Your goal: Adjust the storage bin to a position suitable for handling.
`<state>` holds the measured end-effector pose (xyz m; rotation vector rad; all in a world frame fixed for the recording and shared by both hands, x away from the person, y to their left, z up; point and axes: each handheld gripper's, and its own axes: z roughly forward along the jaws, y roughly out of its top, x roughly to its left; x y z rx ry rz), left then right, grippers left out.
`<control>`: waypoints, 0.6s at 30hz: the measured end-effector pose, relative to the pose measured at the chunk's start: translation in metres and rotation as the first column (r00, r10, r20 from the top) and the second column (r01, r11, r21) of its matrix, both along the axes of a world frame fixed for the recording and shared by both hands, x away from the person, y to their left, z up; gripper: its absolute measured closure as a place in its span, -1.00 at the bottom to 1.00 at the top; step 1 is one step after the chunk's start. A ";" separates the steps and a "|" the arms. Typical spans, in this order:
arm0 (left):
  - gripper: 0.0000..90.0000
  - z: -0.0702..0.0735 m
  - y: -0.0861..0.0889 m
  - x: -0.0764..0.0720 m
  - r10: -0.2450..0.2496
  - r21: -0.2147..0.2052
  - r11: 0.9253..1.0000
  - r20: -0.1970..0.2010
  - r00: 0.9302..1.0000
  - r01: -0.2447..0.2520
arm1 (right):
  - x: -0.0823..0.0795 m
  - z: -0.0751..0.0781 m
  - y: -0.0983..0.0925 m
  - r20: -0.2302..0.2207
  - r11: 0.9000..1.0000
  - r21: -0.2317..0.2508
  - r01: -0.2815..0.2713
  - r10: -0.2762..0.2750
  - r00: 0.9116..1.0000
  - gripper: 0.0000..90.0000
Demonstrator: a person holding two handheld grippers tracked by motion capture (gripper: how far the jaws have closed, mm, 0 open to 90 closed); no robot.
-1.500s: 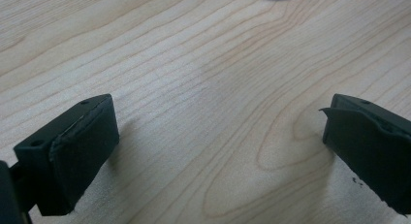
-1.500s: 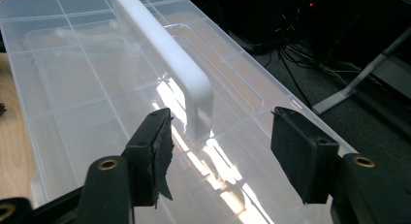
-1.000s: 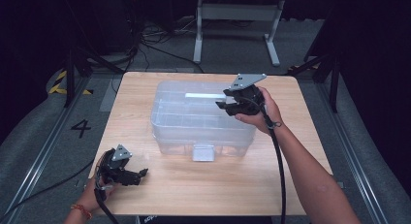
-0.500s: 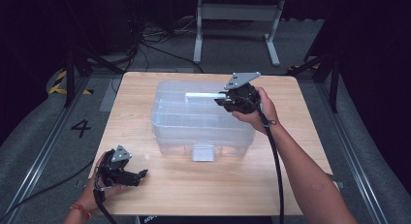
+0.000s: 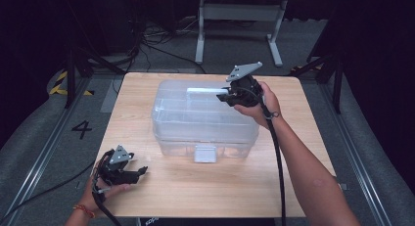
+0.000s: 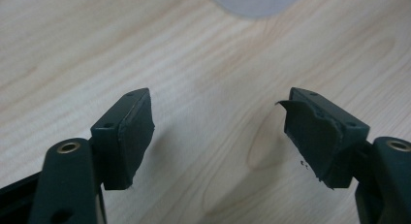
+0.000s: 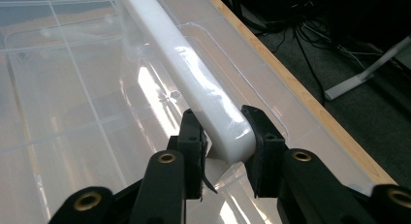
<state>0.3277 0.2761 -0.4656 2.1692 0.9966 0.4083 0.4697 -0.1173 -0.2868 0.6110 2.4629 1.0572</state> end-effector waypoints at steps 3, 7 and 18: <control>-0.27 0.012 -0.003 0.003 -0.019 -0.002 1.000 0.055 0.998 0.019 | 0.003 0.003 0.000 -0.005 1.000 -0.001 0.003 -0.003 1.000 0.60; -0.18 0.025 -0.005 0.006 -0.029 -0.045 0.998 0.077 0.997 0.033 | 0.006 0.006 0.002 0.009 1.000 -0.025 0.019 -0.019 1.000 0.61; 0.15 0.066 -0.012 0.012 -0.043 -0.126 0.990 0.201 0.979 0.070 | 0.012 0.011 0.002 -0.021 0.999 -0.021 0.025 -0.025 0.999 0.60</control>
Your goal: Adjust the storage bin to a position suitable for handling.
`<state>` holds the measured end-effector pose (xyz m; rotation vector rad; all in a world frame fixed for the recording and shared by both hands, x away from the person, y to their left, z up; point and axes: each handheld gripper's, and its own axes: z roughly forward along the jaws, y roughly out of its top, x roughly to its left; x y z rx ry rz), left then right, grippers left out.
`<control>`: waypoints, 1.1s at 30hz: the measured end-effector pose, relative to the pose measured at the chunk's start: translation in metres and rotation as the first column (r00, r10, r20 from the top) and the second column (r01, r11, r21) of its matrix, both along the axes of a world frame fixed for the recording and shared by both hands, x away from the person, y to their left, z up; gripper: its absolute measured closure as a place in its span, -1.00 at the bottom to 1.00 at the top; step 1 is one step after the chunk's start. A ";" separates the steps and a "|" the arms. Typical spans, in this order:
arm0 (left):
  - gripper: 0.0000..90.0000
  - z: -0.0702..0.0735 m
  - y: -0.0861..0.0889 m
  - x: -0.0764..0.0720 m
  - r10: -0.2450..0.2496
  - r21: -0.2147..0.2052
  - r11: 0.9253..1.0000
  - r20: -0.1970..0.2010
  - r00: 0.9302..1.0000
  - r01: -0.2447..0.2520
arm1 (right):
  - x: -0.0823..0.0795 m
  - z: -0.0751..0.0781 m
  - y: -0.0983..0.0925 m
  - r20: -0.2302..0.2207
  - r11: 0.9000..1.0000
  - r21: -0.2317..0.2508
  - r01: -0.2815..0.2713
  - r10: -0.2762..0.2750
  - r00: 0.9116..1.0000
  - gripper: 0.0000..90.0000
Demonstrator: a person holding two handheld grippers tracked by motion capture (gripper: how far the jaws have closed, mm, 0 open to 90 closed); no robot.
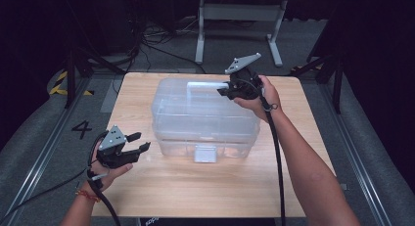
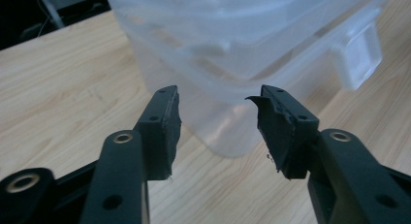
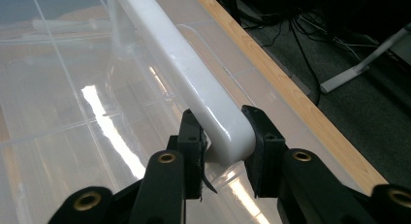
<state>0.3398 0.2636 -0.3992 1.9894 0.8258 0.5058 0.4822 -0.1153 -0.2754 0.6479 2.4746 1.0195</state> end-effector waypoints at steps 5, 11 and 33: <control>0.29 0.002 -0.009 0.005 -0.019 -0.013 1.000 0.004 1.000 0.019 | 0.001 0.002 0.000 -0.001 1.000 -0.005 0.002 -0.002 1.000 0.60; 0.69 0.005 -0.017 0.009 -0.044 -0.040 0.998 0.011 0.999 0.045 | 0.002 0.003 0.001 0.005 1.000 -0.009 0.004 -0.003 1.000 0.59; 0.89 0.000 -0.022 0.015 -0.049 -0.044 0.998 0.017 0.999 0.050 | -0.013 0.005 -0.019 0.043 0.999 0.034 0.014 -0.016 0.999 0.36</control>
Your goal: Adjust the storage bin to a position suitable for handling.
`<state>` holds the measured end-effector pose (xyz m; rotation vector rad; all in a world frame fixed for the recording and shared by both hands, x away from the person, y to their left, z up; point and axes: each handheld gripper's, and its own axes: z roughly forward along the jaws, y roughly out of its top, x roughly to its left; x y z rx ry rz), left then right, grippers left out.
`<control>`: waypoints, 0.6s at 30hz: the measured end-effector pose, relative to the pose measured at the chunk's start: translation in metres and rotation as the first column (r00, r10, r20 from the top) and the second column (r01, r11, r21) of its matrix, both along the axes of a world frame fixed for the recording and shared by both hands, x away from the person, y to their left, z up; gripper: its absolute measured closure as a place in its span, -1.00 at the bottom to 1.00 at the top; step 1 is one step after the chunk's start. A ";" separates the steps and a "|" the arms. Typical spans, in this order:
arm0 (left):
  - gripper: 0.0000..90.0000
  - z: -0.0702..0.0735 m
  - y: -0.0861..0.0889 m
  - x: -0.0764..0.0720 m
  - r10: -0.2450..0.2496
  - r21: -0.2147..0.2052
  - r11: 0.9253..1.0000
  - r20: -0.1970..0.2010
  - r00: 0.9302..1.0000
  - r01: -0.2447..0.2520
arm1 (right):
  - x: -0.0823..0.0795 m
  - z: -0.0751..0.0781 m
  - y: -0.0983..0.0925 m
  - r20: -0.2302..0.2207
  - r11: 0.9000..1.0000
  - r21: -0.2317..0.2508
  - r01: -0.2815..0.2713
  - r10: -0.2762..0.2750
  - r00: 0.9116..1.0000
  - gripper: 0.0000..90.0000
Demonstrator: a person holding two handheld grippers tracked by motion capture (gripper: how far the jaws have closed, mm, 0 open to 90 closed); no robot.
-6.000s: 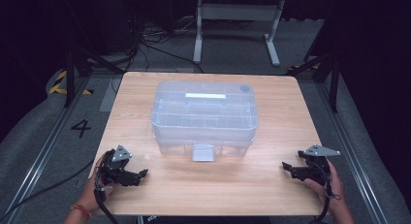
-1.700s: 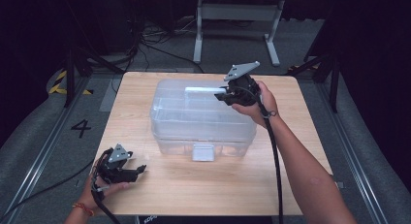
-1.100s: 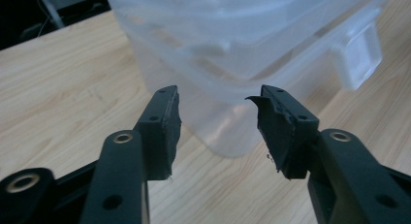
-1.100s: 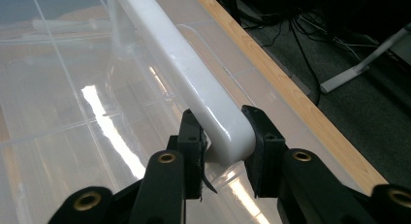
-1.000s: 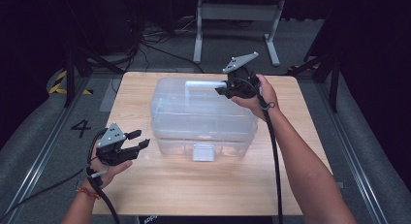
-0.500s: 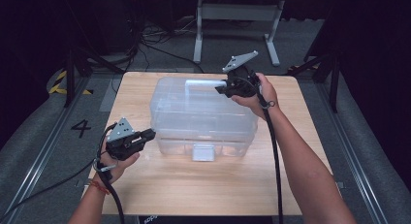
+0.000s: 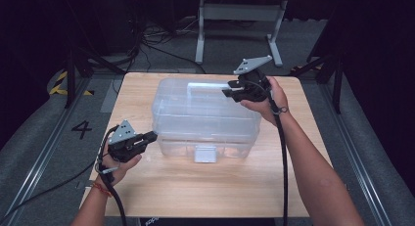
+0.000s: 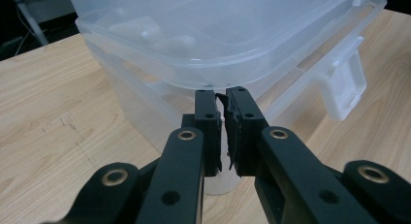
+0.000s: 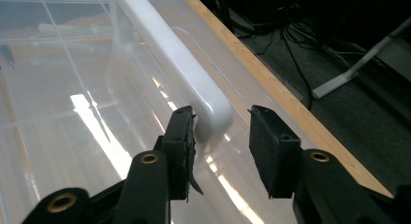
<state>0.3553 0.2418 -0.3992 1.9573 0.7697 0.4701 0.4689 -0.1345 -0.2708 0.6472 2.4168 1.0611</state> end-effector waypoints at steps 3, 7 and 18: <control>0.90 0.000 0.000 0.000 0.001 0.002 1.000 0.001 1.000 -0.001 | -0.007 0.002 -0.011 0.024 1.000 -0.005 0.018 -0.018 1.000 0.30; 0.91 0.000 -0.002 0.001 0.002 0.003 1.000 0.003 1.000 -0.002 | -0.018 0.003 -0.029 0.041 0.999 0.025 0.043 -0.044 0.998 0.13; 0.91 0.002 -0.002 0.002 0.000 -0.006 1.000 0.007 1.000 0.000 | -0.058 -0.014 -0.083 0.094 0.990 0.116 0.077 -0.088 0.992 -0.15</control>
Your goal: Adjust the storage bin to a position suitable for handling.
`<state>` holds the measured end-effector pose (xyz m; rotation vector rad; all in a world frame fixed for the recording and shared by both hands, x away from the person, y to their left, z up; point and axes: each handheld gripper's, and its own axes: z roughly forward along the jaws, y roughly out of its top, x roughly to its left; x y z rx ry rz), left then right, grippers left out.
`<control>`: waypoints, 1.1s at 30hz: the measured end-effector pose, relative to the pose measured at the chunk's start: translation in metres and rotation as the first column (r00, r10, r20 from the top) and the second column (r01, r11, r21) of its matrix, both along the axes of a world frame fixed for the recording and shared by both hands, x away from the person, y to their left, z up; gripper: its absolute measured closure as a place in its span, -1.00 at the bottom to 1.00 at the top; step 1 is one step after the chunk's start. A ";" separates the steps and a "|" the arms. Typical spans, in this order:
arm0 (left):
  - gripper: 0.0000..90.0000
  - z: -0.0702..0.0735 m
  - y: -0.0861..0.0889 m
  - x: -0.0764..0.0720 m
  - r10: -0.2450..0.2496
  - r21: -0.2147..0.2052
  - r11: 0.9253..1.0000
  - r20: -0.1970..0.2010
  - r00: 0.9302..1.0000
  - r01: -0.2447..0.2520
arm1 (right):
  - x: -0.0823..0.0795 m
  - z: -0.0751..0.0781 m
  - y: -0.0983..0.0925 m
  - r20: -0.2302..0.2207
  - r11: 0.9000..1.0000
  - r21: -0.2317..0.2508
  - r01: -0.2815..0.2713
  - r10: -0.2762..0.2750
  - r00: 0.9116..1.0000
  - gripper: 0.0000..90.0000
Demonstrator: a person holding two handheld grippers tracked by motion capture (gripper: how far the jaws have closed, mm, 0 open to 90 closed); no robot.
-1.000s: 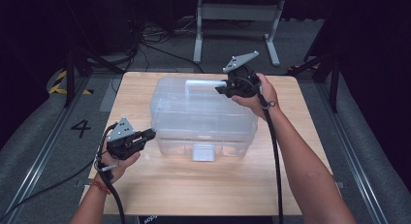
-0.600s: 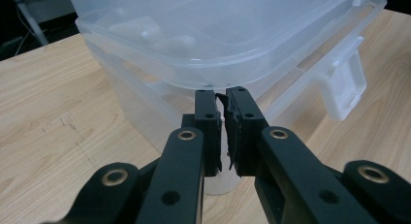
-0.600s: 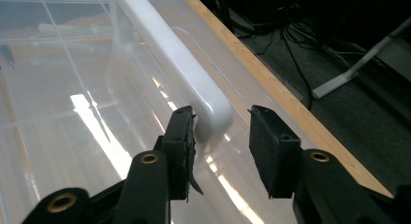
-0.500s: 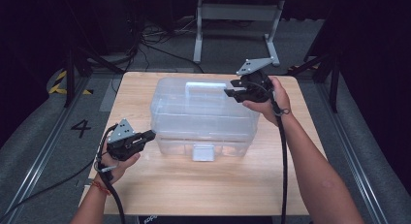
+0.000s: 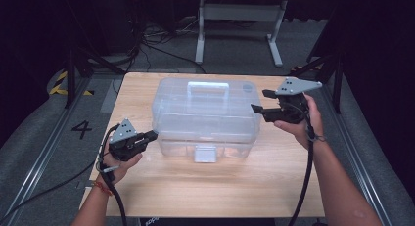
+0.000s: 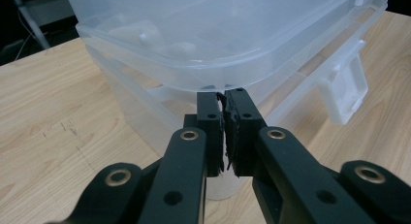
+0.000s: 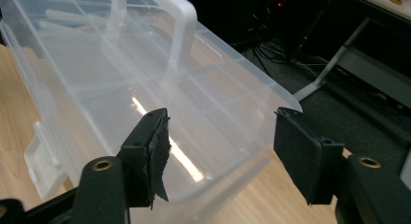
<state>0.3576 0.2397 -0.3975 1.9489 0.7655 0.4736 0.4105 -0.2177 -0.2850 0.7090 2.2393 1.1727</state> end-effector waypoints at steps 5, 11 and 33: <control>0.89 -0.002 -0.002 0.001 -0.006 0.005 1.000 -0.007 1.000 0.006 | -0.020 -0.010 -0.020 0.026 0.999 0.049 0.014 -0.015 1.000 -0.16; 0.89 0.001 -0.003 0.001 -0.002 0.004 1.000 -0.008 1.000 0.002 | -0.039 -0.020 -0.037 0.052 0.998 0.055 0.026 -0.028 0.998 -0.18; 0.89 0.015 -0.004 0.002 -0.009 0.023 1.000 0.017 1.000 0.009 | -0.039 -0.083 -0.021 -0.025 0.999 -0.053 0.009 -0.011 1.000 -0.22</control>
